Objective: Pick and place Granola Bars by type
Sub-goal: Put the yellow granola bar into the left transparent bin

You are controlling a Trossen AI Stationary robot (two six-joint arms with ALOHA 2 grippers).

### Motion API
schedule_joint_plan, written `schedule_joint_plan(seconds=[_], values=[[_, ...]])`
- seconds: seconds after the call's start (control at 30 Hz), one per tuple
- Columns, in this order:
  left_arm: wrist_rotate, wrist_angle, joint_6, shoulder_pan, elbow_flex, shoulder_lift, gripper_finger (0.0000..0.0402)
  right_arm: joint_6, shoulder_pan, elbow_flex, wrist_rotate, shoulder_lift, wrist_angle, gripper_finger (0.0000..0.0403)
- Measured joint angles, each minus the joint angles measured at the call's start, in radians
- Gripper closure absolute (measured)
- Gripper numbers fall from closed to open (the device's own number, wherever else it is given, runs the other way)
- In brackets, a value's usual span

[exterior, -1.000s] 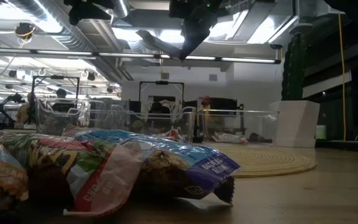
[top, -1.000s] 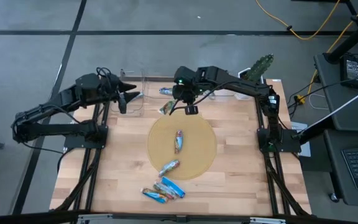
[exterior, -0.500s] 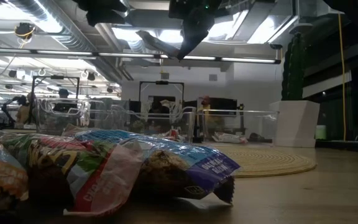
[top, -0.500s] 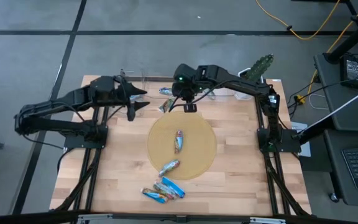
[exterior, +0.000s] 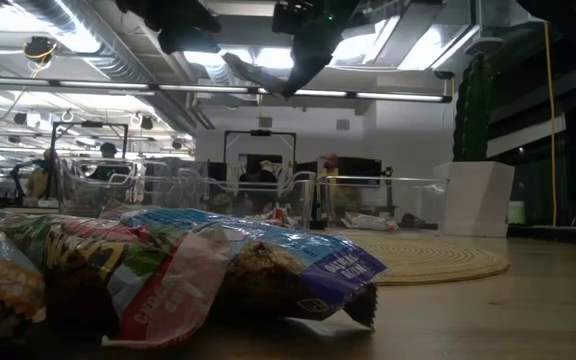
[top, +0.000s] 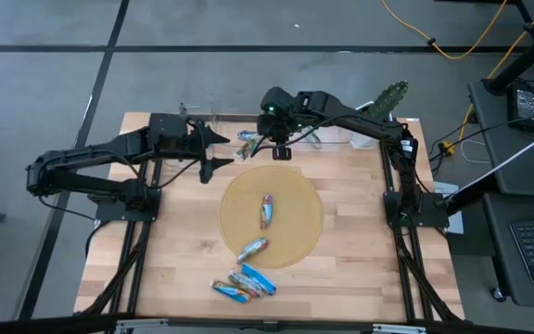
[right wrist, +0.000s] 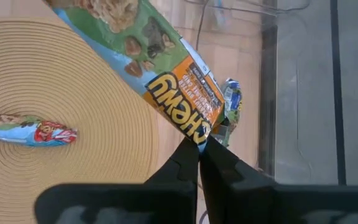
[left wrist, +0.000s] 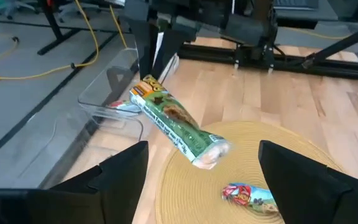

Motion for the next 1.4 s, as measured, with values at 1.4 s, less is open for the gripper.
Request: schedule_joint_plan(seconds=[1.4], values=[[0.035, 0.076, -0.034, 0.0, 0.0, 0.142, 0.011, 0.024, 0.028, 0.103, 0.0, -0.005, 0.048, 0.0393]])
